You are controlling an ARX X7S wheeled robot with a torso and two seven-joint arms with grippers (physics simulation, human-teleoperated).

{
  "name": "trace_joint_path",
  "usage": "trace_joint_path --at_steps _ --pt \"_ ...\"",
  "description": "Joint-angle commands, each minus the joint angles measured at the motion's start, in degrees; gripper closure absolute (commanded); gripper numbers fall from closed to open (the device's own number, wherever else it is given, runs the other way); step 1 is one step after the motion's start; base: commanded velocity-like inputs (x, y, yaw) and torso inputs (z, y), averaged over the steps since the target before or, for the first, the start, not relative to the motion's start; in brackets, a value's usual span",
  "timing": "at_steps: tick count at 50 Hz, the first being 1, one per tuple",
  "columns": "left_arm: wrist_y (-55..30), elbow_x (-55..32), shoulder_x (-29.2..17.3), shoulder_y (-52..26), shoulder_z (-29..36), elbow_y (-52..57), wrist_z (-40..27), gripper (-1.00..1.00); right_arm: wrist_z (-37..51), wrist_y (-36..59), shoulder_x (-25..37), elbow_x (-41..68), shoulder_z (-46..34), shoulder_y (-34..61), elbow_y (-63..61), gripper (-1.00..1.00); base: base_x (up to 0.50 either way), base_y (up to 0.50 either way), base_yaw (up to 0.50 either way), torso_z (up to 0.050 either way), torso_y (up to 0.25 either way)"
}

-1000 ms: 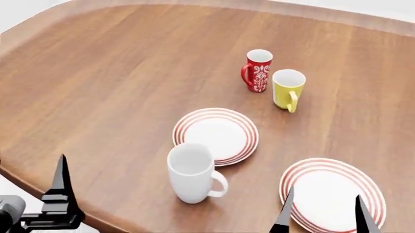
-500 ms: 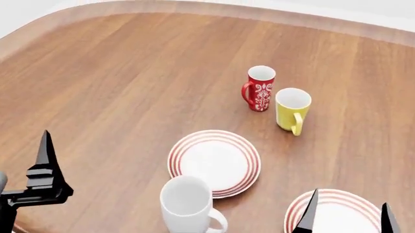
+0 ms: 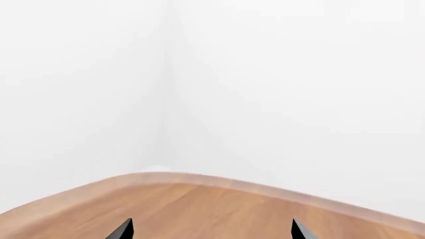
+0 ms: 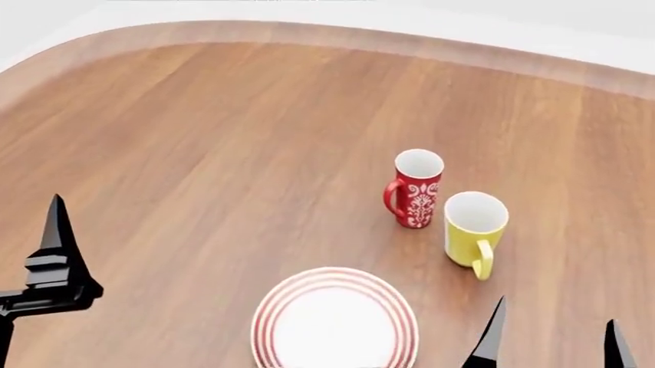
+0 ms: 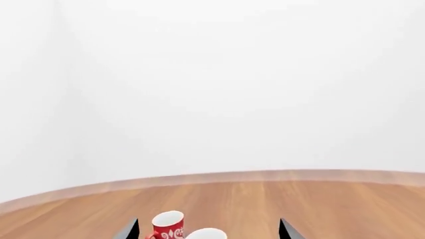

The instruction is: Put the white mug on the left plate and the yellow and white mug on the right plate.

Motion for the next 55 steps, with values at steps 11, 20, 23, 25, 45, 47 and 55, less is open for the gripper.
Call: trace_joint_path --at_steps 11,20,23,25,45,47,55 --pt "0.39 -0.54 -0.54 -0.25 0.30 -0.11 -0.75 -1.00 1.01 -0.49 0.45 -1.10 -0.90 0.31 0.64 -1.00 0.14 0.05 0.00 0.000 0.001" --pt "-0.31 -1.00 -0.36 0.26 0.14 1.31 -2.00 -1.00 -0.39 1.24 3.34 -1.17 -1.14 -1.35 0.35 -1.00 0.00 0.00 0.00 0.000 0.000" --pt "-0.83 -0.69 0.00 0.93 0.52 2.79 -3.07 -1.00 -1.47 6.11 7.20 -1.59 -1.27 -3.03 -3.06 -1.00 0.00 0.00 0.00 0.000 0.000" --pt "-1.08 -0.73 0.03 1.25 0.70 3.64 -3.54 -1.00 -1.90 8.86 9.09 -2.16 -1.62 -3.64 -4.80 -1.00 0.00 0.00 0.00 0.000 0.000" --pt "-2.05 -1.71 -0.30 1.35 1.52 6.22 -6.30 -1.00 -8.02 18.34 20.62 6.50 2.73 -11.81 -15.89 -1.00 0.00 0.00 0.00 0.000 0.000" --pt "-1.99 -1.83 -0.34 1.24 1.43 5.97 -6.42 -1.00 -8.96 18.29 21.22 7.47 3.09 -12.86 -16.19 -1.00 0.00 0.00 0.00 0.000 0.000" --pt "-2.01 -2.35 -0.74 1.07 1.31 6.01 -6.85 -1.00 -13.02 19.63 23.95 7.80 -0.30 -15.32 -17.10 -1.00 0.00 0.00 0.00 0.000 0.000"
